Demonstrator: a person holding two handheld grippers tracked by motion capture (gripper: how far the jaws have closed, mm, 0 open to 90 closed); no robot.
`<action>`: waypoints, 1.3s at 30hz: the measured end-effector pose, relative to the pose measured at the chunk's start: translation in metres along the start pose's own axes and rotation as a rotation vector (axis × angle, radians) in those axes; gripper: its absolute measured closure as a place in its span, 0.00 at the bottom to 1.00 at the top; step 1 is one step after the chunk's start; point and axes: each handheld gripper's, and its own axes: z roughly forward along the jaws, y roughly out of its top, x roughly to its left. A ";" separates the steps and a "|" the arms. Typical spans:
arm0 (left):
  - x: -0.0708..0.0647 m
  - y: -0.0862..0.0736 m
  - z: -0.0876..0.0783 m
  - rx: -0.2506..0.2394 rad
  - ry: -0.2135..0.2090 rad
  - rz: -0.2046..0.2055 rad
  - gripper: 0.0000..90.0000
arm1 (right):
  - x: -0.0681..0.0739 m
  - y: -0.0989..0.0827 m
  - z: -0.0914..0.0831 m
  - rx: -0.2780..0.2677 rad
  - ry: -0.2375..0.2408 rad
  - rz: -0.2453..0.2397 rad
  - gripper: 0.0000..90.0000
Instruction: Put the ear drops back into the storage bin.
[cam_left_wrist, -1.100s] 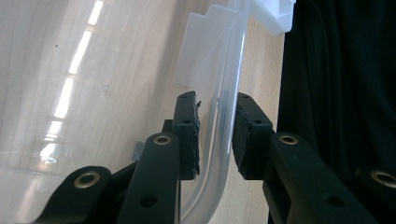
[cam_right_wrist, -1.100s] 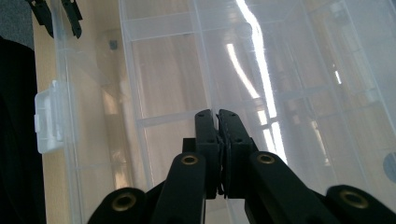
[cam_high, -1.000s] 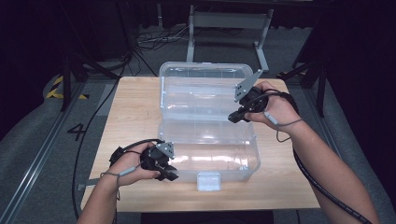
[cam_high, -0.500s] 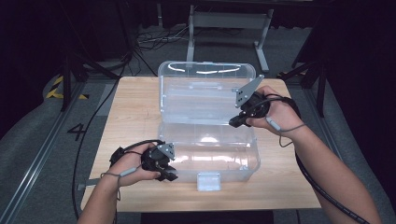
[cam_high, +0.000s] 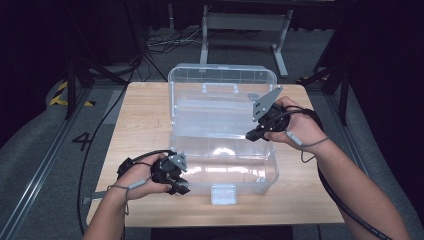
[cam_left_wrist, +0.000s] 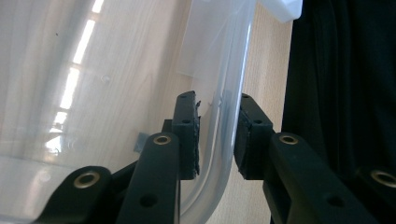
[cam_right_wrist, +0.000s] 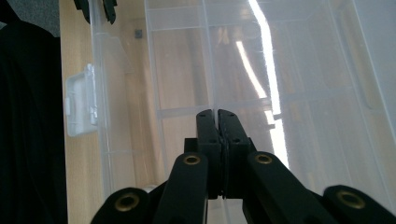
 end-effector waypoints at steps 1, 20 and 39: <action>0.000 0.000 0.001 0.004 0.002 0.001 0.81 | 0.001 0.000 0.000 -0.001 0.002 -0.002 0.99; -0.001 0.000 0.003 0.033 0.025 0.008 0.84 | 0.014 -0.004 0.003 0.002 0.024 -0.015 1.00; -0.002 0.000 0.003 0.043 0.030 0.013 0.83 | 0.025 -0.007 0.007 0.014 0.048 -0.023 1.00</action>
